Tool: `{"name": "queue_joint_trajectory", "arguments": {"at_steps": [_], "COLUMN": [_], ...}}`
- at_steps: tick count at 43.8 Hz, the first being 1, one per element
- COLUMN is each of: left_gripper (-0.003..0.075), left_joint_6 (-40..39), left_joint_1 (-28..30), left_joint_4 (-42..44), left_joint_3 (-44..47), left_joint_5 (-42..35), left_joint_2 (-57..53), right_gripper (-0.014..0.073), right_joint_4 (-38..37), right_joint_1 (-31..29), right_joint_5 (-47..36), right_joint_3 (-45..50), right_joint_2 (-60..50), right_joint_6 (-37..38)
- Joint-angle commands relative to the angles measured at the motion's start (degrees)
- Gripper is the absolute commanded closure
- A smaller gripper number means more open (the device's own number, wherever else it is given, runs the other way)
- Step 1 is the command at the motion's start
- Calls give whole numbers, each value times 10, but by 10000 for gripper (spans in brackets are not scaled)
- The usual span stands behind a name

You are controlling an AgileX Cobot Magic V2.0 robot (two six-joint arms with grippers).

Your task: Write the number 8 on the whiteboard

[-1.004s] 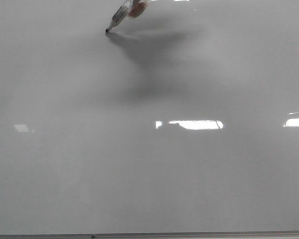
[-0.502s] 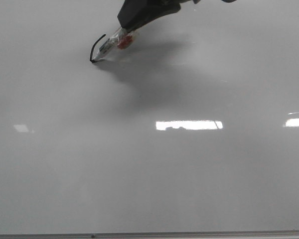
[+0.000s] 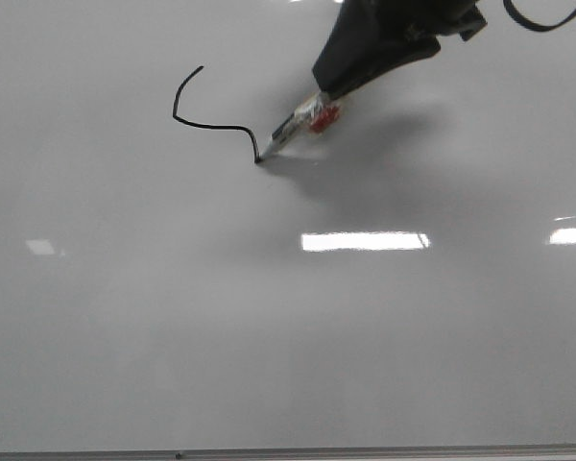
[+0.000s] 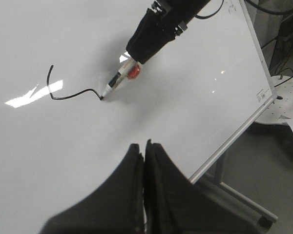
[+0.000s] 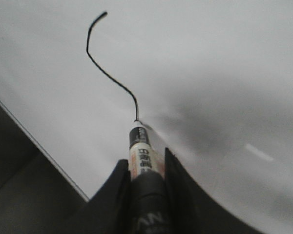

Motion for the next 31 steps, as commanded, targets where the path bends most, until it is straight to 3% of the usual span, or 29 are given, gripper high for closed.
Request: {"name": "queue_joint_trajectory", "arguments": {"at_steps": [1,17,31], "left_gripper": [741,741,741], "left_joint_6": [-5,-4,-4], "left_joint_1": [-1,-1,-1], "left_joint_4": [-14,-14,-14], "left_joint_3": [-16,-16,-16], "left_joint_5": [-43,-43,-43], "left_joint_2": [3,3,3], "right_gripper": [664,664,664], "right_joint_4": [-12,14,14], "right_joint_1": [9,95,87], "right_joint_5": [-77,-143,-151], "right_joint_3": [10,-36,-112], "right_joint_2": [-16,44,44], "right_joint_6": [-16,-19,-19]}}
